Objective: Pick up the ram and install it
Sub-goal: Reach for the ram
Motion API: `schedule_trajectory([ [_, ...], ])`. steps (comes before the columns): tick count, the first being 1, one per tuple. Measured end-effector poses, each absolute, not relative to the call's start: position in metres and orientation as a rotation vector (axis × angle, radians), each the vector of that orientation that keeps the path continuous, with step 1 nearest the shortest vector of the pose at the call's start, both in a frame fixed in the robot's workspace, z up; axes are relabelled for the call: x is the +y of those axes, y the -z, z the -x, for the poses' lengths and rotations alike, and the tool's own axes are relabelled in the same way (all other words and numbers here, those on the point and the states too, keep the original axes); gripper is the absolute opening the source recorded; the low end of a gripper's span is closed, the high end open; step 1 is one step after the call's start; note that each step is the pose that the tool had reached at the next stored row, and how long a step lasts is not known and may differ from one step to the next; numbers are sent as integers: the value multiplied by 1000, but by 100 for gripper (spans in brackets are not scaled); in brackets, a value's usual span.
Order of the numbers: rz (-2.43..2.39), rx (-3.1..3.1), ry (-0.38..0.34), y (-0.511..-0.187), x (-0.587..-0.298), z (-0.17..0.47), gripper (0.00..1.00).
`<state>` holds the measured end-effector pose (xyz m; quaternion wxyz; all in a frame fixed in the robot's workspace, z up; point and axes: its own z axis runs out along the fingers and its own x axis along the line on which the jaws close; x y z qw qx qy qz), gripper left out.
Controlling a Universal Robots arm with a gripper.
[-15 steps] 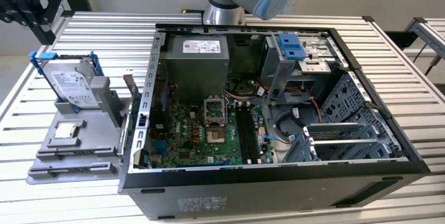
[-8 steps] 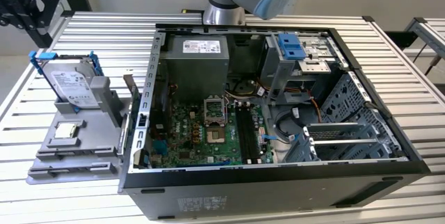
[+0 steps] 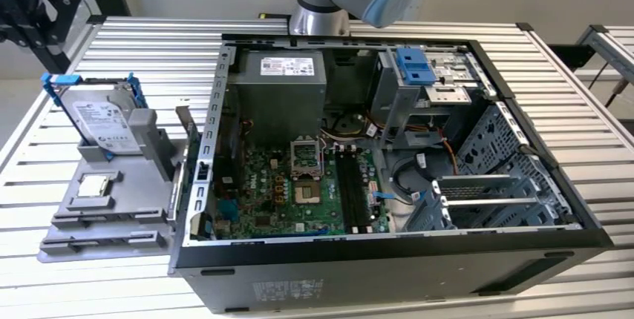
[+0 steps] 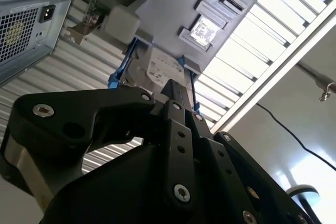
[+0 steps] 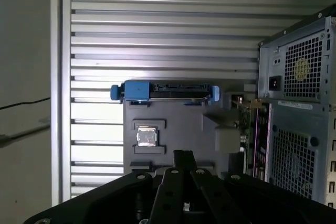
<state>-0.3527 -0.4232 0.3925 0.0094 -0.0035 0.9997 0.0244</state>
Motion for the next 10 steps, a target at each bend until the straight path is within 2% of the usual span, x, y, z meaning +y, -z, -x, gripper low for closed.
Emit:
schedule_trajectory([
  [10,11,3122,-76,-393,-436,355,0],
])
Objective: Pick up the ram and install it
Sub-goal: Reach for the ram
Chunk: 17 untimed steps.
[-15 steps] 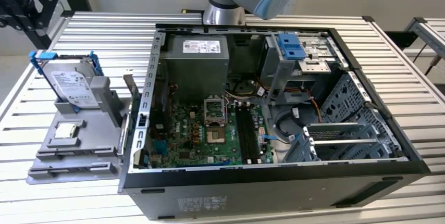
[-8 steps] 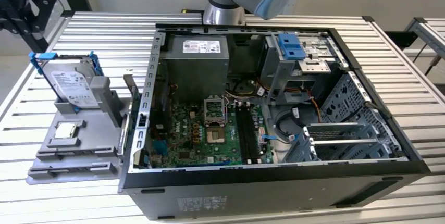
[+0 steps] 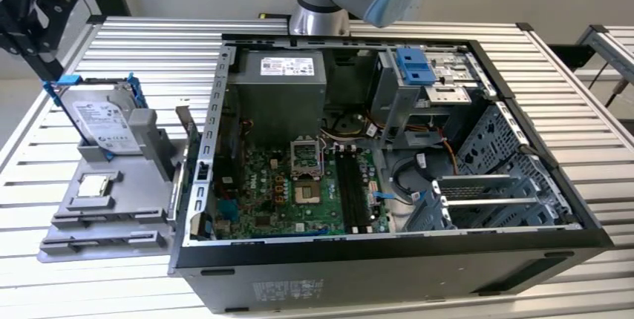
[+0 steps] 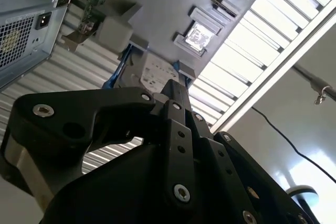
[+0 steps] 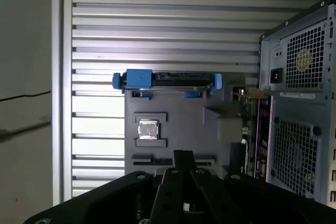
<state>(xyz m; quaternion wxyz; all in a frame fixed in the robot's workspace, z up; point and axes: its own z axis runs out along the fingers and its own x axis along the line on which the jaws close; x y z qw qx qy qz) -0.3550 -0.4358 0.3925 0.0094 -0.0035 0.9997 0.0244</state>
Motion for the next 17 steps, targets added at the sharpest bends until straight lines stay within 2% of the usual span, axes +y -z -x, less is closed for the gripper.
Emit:
schedule_trajectory([
  [17,11,3122,-76,-392,-466,361,0],
])
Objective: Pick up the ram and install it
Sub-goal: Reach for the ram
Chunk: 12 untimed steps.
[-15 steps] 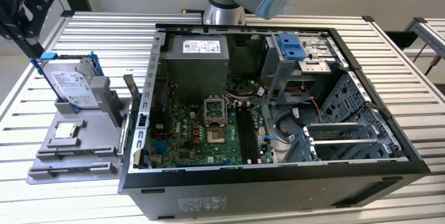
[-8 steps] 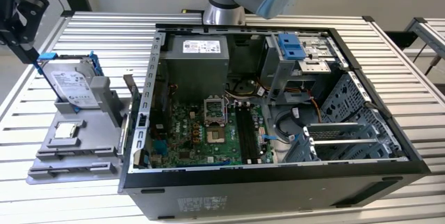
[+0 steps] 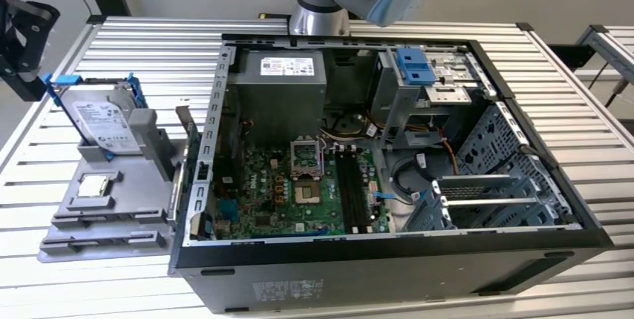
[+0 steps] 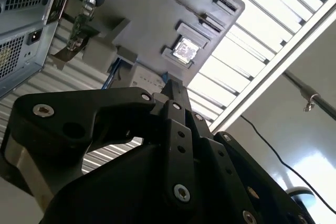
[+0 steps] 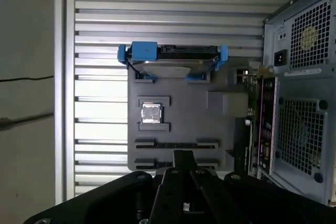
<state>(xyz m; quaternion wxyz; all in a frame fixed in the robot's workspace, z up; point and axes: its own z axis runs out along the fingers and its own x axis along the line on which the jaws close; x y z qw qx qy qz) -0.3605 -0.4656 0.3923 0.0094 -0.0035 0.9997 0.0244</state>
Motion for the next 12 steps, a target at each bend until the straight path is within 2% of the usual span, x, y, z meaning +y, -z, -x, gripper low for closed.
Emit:
schedule_trajectory([
  [12,11,3122,-76,-392,-479,362,0],
])
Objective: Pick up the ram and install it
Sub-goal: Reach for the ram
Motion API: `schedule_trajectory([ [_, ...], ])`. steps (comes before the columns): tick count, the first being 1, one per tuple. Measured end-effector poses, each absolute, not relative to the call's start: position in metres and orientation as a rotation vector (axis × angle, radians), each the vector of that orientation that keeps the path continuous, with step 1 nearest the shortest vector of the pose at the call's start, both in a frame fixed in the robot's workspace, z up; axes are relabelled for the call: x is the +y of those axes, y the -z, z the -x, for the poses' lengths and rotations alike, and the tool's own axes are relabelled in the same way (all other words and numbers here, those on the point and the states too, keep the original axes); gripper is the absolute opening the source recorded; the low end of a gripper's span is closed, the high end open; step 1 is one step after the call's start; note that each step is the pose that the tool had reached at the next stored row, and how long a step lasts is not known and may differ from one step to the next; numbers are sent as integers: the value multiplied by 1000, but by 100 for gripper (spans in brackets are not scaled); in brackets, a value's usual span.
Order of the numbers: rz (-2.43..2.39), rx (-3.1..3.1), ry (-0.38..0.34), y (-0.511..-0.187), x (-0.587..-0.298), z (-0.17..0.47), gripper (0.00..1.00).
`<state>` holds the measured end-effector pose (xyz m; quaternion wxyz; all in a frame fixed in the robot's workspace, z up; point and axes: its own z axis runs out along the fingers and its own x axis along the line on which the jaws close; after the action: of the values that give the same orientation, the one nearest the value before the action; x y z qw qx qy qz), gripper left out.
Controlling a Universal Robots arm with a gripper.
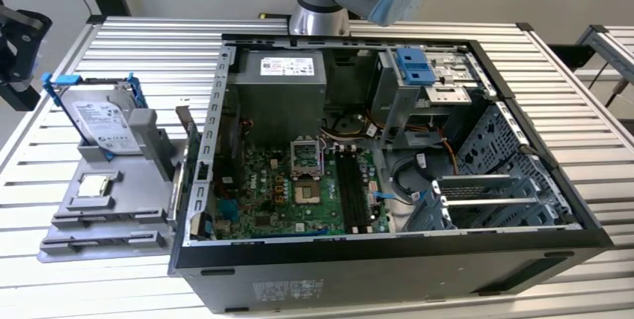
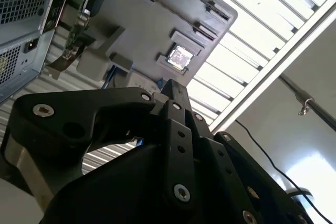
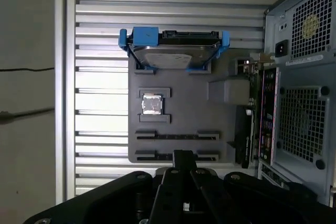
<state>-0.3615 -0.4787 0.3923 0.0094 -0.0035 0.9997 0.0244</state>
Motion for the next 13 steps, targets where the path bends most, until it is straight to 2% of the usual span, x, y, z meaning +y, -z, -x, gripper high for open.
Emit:
schedule_trajectory([
  [13,11,3122,-76,-392,-483,361,0],
])
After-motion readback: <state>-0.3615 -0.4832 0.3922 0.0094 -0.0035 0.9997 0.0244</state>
